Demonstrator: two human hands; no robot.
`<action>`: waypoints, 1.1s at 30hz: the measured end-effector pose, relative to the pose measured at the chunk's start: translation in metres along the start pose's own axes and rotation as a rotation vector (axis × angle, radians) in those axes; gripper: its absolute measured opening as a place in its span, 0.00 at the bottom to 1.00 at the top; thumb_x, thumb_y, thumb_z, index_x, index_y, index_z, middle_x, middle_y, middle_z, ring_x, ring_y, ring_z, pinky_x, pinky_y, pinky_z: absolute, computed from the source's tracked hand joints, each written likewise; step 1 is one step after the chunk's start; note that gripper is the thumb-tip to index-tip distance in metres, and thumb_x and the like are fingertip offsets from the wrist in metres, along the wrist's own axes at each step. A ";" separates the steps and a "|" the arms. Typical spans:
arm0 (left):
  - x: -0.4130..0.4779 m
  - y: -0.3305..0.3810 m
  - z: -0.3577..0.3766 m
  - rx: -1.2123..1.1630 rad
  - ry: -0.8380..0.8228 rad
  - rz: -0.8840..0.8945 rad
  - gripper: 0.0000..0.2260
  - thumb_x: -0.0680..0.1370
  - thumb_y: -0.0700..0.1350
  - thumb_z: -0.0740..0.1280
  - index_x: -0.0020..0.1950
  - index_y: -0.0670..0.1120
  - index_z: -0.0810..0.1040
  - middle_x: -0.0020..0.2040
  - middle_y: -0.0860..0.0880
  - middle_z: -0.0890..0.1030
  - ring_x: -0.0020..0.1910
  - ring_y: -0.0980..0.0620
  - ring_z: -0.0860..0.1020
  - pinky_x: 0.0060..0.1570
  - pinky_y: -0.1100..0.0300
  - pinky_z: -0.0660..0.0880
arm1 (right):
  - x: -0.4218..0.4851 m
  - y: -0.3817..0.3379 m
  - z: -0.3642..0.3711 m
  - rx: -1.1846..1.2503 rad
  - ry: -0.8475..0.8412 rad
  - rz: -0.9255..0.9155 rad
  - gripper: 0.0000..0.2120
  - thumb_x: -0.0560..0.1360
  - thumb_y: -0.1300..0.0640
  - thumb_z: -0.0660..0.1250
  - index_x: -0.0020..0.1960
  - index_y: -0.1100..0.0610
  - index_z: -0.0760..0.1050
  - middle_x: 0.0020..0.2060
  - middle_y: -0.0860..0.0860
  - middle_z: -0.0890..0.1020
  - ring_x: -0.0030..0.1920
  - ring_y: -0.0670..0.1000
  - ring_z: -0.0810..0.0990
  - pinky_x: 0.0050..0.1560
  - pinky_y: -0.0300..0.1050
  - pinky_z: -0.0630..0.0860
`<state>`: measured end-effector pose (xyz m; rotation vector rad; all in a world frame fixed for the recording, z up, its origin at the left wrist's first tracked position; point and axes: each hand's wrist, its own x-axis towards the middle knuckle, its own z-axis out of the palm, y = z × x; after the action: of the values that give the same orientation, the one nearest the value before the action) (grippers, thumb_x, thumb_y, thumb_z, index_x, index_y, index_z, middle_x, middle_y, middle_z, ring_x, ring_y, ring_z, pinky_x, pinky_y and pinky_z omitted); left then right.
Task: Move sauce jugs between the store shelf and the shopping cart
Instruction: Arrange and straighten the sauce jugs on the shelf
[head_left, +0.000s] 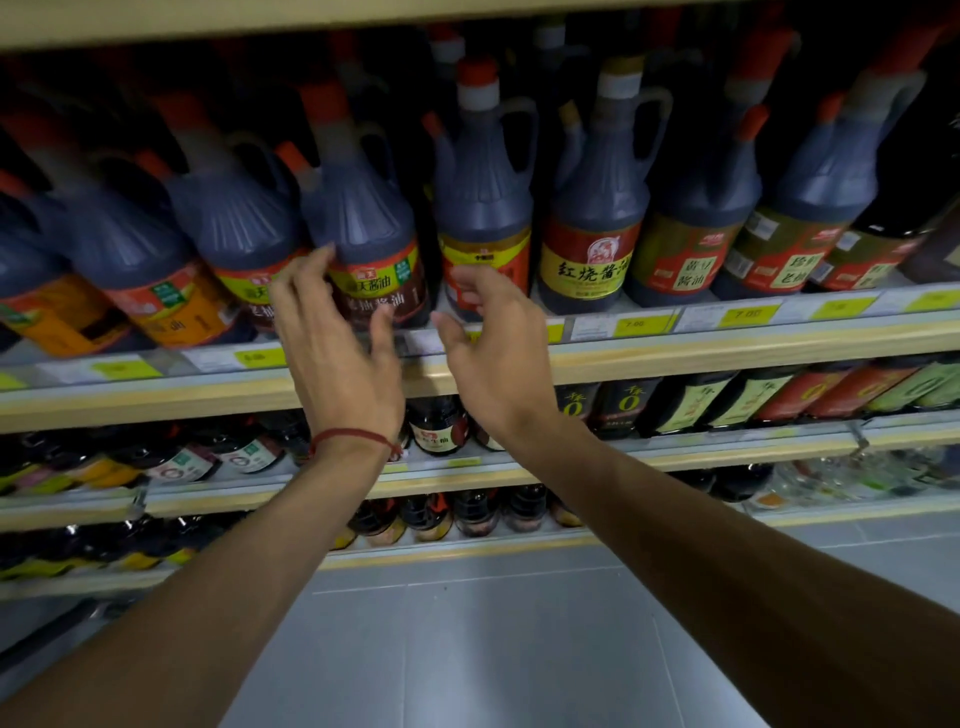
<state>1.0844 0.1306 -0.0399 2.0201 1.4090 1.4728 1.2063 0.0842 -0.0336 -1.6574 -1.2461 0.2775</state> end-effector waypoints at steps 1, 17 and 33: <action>0.002 -0.004 0.000 -0.013 -0.013 -0.014 0.28 0.76 0.42 0.72 0.74 0.45 0.66 0.70 0.45 0.67 0.68 0.44 0.73 0.65 0.44 0.75 | 0.001 -0.003 0.005 -0.009 -0.024 0.002 0.22 0.79 0.59 0.72 0.72 0.58 0.74 0.65 0.54 0.81 0.65 0.52 0.79 0.66 0.51 0.77; 0.029 -0.044 -0.001 -0.150 -0.098 -0.005 0.29 0.78 0.45 0.72 0.77 0.47 0.66 0.72 0.45 0.72 0.70 0.45 0.74 0.65 0.45 0.76 | 0.013 -0.019 0.050 0.017 0.138 0.107 0.23 0.77 0.58 0.76 0.69 0.59 0.75 0.61 0.54 0.84 0.61 0.50 0.82 0.63 0.51 0.81; 0.032 -0.040 0.013 -0.205 -0.064 -0.025 0.28 0.79 0.43 0.71 0.78 0.47 0.67 0.70 0.46 0.74 0.70 0.51 0.73 0.67 0.46 0.75 | 0.015 -0.009 0.052 0.007 0.187 0.085 0.20 0.75 0.59 0.77 0.66 0.57 0.79 0.55 0.50 0.87 0.56 0.48 0.85 0.58 0.53 0.83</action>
<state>1.0741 0.1803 -0.0553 1.8997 1.2001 1.4634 1.1730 0.1259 -0.0456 -1.6918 -1.0364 0.1739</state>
